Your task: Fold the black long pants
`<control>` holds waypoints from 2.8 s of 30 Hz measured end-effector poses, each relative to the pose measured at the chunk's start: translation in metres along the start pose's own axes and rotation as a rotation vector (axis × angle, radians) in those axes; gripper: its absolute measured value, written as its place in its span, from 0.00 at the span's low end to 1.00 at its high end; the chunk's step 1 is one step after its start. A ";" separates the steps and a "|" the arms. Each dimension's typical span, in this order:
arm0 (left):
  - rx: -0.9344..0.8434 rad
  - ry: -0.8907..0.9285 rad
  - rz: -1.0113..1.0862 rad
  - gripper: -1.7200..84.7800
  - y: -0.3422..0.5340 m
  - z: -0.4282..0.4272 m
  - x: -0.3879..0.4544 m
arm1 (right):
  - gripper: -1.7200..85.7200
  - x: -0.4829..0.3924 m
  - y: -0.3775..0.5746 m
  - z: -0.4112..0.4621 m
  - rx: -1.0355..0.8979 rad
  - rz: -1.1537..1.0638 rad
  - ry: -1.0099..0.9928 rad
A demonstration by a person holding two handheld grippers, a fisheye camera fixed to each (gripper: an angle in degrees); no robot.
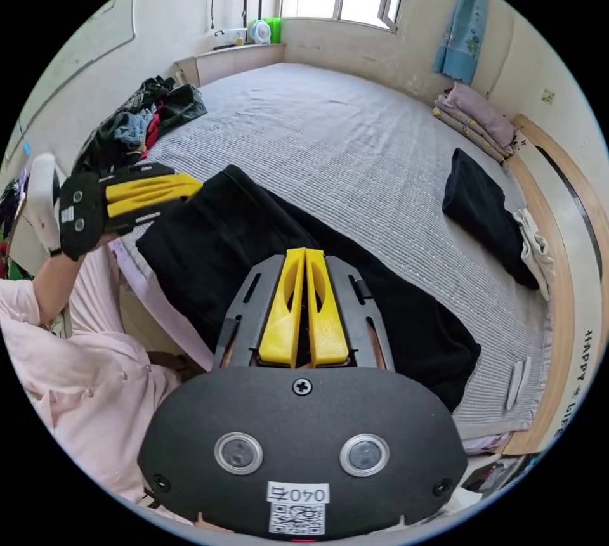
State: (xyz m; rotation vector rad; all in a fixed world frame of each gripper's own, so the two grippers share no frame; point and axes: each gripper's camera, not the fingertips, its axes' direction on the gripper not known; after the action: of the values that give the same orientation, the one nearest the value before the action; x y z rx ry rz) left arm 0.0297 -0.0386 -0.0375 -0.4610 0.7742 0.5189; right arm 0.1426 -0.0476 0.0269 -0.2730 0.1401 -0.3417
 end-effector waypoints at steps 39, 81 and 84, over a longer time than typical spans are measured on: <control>-0.318 0.367 -0.001 0.01 -0.076 0.035 -0.208 | 0.02 -0.397 0.025 -0.080 0.116 -0.420 0.204; -0.166 0.923 -0.539 0.03 0.019 0.056 -0.425 | 0.08 -0.482 0.048 -0.103 0.197 -0.388 0.477; -0.090 0.973 -0.582 0.03 0.039 0.042 -0.442 | 0.08 -0.474 0.048 -0.118 0.229 -0.382 0.408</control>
State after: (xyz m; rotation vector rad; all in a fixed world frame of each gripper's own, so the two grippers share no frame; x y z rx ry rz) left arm -0.2384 -0.1027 0.3131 -1.0087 1.4723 -0.2670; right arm -0.3061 0.1323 -0.0574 0.0031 0.4500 -0.7864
